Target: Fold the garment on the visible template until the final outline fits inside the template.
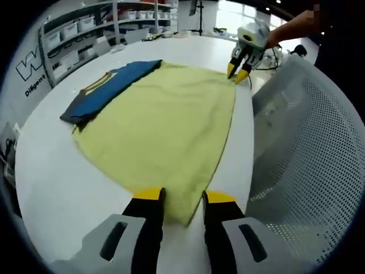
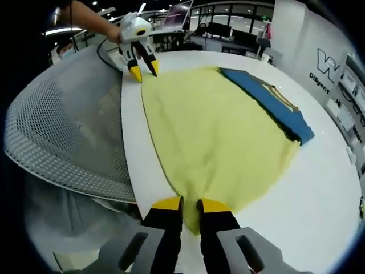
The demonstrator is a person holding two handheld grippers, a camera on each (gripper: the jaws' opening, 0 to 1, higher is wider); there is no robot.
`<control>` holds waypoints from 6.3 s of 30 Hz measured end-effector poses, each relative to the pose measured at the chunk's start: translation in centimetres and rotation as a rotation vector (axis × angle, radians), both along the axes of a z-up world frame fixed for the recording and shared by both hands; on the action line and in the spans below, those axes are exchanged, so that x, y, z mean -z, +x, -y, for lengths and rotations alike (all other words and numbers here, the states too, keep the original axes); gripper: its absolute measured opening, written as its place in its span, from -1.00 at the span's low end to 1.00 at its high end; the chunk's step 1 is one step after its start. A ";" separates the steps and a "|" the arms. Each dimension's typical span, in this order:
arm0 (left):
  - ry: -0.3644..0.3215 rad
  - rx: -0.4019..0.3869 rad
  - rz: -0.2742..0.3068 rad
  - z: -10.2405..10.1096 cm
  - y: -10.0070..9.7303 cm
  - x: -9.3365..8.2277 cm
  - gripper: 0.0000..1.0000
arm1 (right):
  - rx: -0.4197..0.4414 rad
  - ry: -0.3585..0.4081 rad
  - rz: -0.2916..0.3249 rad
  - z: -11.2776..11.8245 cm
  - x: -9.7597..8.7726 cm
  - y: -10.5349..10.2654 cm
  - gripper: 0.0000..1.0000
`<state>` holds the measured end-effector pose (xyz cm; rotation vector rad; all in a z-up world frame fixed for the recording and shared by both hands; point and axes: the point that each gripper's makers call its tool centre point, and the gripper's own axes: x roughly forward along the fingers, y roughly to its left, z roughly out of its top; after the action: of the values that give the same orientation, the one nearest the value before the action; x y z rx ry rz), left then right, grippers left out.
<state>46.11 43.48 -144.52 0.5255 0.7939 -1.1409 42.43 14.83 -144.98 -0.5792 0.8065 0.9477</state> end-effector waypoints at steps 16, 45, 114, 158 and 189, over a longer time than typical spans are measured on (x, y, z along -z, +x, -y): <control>0.007 -0.114 -0.172 -0.6 -1.5 0.0 -0.97 | 0.036 0.017 -0.112 -0.1 -0.1 -2.1 -1.00; -0.059 -0.108 -0.372 0.1 -3.7 -4.9 -0.97 | 0.017 0.087 -0.207 0.5 -5.4 -3.0 -1.00; -0.141 -0.408 0.242 2.1 22.3 -17.7 -0.97 | 0.204 0.054 0.257 1.5 -17.7 21.0 -1.00; 0.008 -0.420 0.194 2.6 29.5 -8.5 -0.92 | 0.318 -0.036 0.165 2.5 -7.5 31.1 -1.00; 0.085 -0.308 0.184 2.1 28.6 -5.0 -0.51 | 0.355 -0.100 0.153 3.5 -4.7 31.5 -0.59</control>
<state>74.70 41.35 -139.50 0.5486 0.7360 -0.7659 73.89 11.34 -140.24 -0.5643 0.7898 0.5337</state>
